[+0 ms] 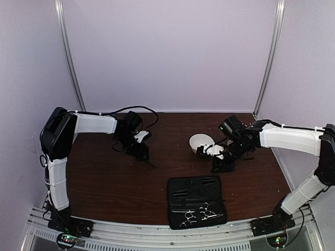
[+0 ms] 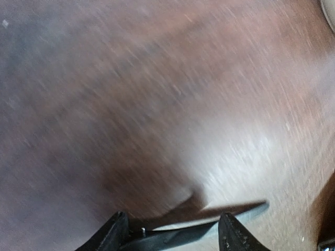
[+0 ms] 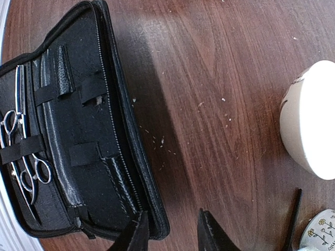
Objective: Sort the hair-cutting tools
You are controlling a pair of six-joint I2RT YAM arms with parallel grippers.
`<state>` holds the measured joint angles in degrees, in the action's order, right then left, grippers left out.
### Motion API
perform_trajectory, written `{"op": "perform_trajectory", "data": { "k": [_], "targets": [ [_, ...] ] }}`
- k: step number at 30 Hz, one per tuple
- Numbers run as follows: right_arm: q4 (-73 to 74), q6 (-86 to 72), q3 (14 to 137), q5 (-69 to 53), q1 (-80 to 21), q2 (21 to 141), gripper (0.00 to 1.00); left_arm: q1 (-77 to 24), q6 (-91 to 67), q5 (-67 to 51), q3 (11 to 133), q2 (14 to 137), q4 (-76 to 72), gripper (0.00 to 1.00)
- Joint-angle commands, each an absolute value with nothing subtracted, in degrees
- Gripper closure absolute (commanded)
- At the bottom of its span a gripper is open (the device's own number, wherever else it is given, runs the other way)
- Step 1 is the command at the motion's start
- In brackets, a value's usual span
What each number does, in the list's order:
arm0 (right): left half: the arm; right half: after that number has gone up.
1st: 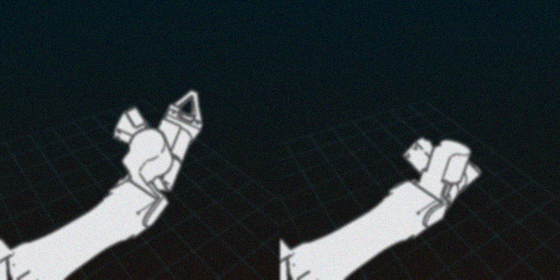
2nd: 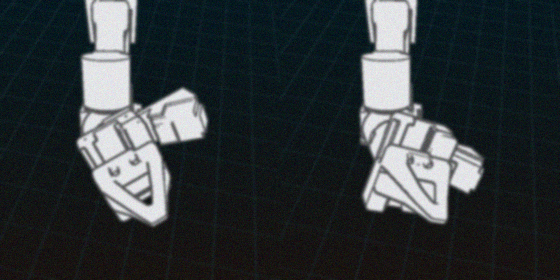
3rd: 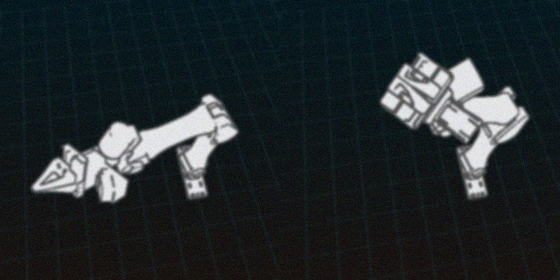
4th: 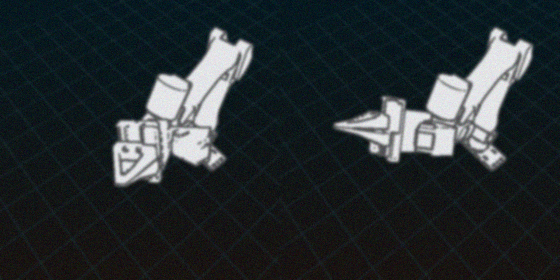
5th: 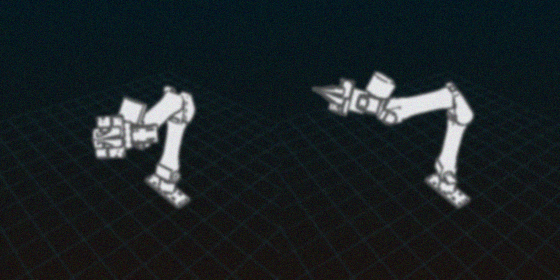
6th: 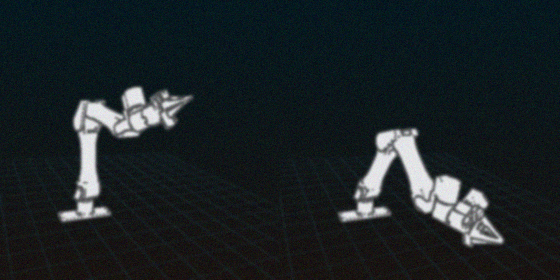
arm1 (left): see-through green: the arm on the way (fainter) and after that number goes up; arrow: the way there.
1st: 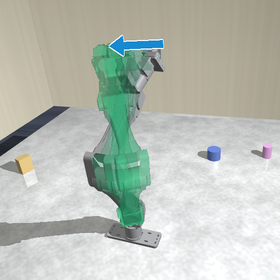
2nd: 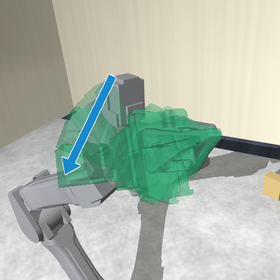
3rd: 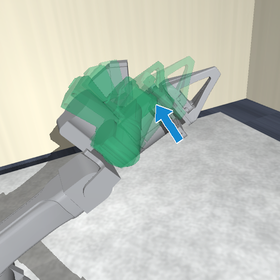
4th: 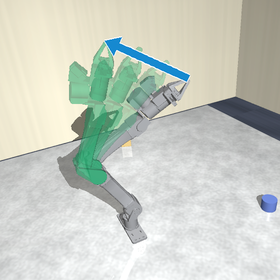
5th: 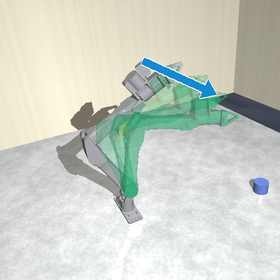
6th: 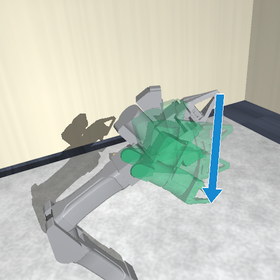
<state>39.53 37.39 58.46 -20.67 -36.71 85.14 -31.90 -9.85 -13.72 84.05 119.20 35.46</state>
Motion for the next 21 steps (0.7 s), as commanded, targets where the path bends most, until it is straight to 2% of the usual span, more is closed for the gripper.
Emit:
{"op": "perform_trajectory", "data": {
  "k": [1, 11, 21],
  "targets": [
    [40.47, 37.97, 58.37, -21.18, -37.26, 85.68, 0.68, -35.20, -12.34, -14.38, 77.87, 113.68, 33.00, 0.39],
    [41.02, 38.15, 58.80, -21.36, -38.47, 86.65, 0.67, -41.25, -16.51, -12.03, 66.57, 106.51, 30.59, 0.39],
    [41.31, 38.53, 58.90, -21.02, -39.19, 86.82, 0.67, -41.51, -15.82, -6.88, 68.77, 100.71, 38.14, 0.41]
  ]
}}
